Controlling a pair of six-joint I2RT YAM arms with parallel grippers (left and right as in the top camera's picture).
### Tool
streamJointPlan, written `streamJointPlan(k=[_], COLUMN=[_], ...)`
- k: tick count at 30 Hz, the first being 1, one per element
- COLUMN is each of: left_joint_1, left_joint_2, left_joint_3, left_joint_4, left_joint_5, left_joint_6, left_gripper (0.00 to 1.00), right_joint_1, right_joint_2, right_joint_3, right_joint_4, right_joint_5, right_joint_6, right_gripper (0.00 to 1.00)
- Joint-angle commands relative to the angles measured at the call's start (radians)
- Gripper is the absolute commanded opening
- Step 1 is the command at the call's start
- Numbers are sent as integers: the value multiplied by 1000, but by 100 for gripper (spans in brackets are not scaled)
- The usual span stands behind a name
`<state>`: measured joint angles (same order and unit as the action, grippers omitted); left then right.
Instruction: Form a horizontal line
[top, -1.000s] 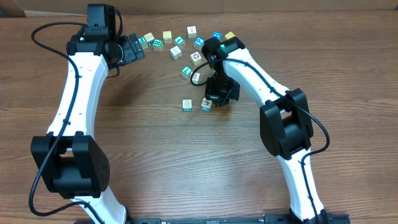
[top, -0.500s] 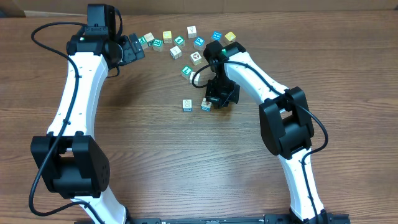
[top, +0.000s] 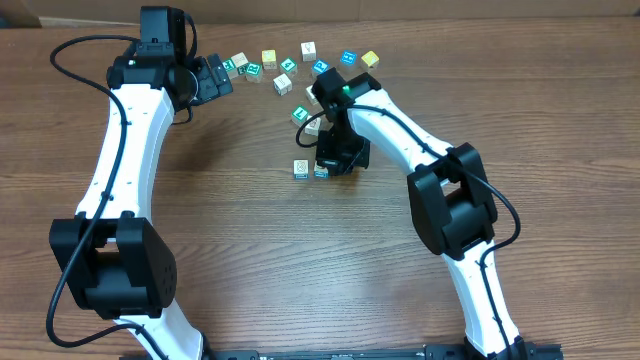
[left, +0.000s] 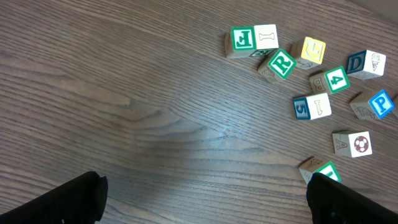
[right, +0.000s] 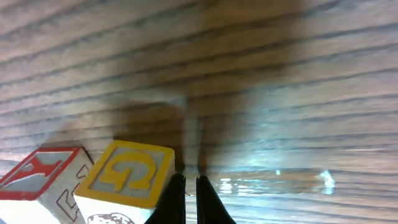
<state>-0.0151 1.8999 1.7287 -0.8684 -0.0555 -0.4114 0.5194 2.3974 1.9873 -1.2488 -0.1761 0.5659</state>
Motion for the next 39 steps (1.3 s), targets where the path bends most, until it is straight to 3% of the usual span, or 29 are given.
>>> streamJointPlan(k=[1, 39], left_joint_1=[2, 2], left_joint_2=[-6, -6], left_joint_3=[8, 8], left_joint_4=[2, 2], left_joint_5=[4, 4], left_joint_6=[8, 8], left_gripper=[100, 100], right_joint_1=[5, 32], right_joint_2=[-13, -13], right_joint_3=[-3, -3], right_joint_4=[8, 67], right_joint_5=[-1, 61], right_joint_6=[6, -69], right_gripper=[4, 4])
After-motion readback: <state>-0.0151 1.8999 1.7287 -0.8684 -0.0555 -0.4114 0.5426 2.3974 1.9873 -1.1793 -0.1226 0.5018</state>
